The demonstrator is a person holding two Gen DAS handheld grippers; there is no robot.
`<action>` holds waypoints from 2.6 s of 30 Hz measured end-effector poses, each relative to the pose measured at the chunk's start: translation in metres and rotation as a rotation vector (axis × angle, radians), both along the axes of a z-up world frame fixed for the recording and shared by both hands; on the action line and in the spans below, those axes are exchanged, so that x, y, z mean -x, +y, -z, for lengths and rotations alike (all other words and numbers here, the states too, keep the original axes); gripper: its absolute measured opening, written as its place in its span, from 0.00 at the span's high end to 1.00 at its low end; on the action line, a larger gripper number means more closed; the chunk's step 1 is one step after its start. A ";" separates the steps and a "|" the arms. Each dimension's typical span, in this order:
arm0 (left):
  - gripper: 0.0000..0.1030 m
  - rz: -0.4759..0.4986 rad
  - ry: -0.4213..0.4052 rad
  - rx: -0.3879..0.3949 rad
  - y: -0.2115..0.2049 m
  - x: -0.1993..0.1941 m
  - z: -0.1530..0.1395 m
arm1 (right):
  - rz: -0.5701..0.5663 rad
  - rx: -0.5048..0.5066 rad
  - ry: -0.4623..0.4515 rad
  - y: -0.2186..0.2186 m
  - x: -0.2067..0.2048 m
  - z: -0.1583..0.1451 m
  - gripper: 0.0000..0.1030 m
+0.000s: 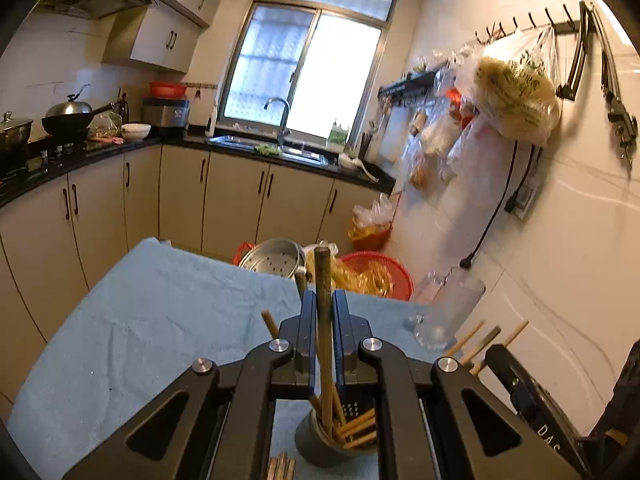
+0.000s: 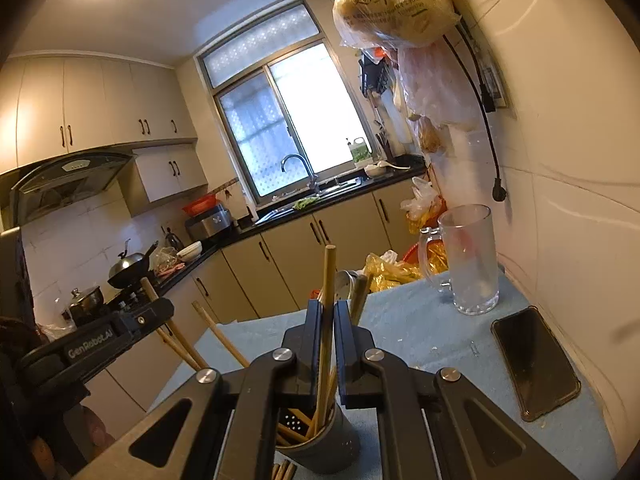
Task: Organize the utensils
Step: 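Lower both chopsticks tip-first into the black cup, then open both grippers and pull back from the cup, then close the right gripper on a loose chopstick while the left gripper grasps another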
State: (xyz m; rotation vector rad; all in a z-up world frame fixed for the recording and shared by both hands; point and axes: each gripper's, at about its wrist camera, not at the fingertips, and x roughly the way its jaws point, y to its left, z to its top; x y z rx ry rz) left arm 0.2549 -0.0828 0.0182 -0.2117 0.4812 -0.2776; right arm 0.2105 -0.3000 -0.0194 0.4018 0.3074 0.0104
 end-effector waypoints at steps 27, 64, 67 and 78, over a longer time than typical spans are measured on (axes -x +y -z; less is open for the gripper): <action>0.46 -0.063 0.319 -0.093 0.106 0.116 0.053 | -0.266 -0.054 0.371 0.057 0.075 0.076 0.45; 0.46 0.016 0.536 -0.123 0.101 0.046 0.124 | -0.224 0.124 0.701 0.134 -0.052 0.141 0.89; 0.46 0.060 0.553 -0.132 0.092 0.040 0.127 | -0.242 0.115 0.697 0.133 -0.043 0.143 0.89; 0.61 0.188 0.718 -0.066 0.052 -0.011 0.152 | -0.223 0.124 0.690 0.080 -0.004 0.146 0.89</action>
